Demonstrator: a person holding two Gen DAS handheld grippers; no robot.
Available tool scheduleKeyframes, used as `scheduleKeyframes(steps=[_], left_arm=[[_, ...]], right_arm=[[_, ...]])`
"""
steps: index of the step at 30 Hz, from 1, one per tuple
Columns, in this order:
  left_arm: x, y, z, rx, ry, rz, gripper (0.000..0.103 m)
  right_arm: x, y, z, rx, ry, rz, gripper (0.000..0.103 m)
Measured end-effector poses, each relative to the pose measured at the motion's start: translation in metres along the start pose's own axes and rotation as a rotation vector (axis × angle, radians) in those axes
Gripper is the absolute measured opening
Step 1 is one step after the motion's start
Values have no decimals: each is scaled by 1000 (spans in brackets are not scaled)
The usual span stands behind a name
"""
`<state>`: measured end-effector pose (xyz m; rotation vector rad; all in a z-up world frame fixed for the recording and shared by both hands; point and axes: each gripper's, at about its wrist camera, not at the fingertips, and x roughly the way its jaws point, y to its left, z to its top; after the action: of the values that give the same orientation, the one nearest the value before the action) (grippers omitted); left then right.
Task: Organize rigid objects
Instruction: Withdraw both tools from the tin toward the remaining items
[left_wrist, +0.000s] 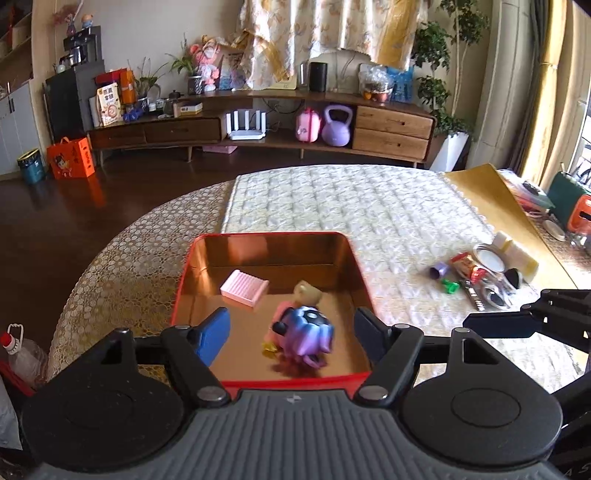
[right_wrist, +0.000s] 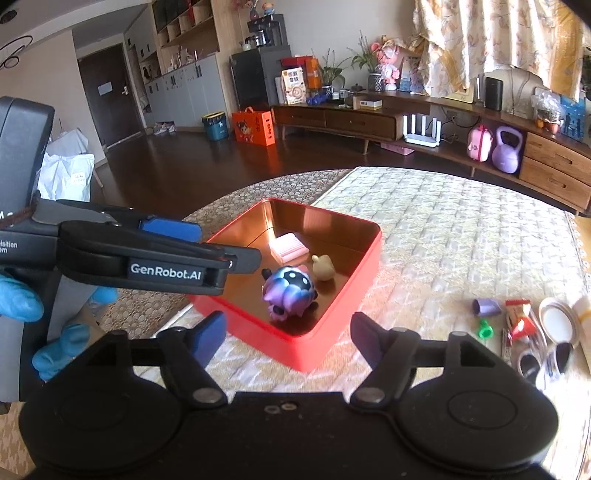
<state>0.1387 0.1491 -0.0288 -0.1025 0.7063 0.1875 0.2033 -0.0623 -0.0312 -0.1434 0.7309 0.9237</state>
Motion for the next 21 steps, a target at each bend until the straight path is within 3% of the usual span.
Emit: scheduleKeyframes(steps=[4,12,21], left_arm=[[-9,-15,-6,5,-15,-4,84],[-7,-62,-15,14,-7,-17,85],[13,-121,-14,-1,-1,-63,85]], right_arm=[[-15,-7,-12,22,-28,-17,85],[-46,-45,-39,67,-65,-42,101],[-79,-109,-64,119,-85,-99,103]])
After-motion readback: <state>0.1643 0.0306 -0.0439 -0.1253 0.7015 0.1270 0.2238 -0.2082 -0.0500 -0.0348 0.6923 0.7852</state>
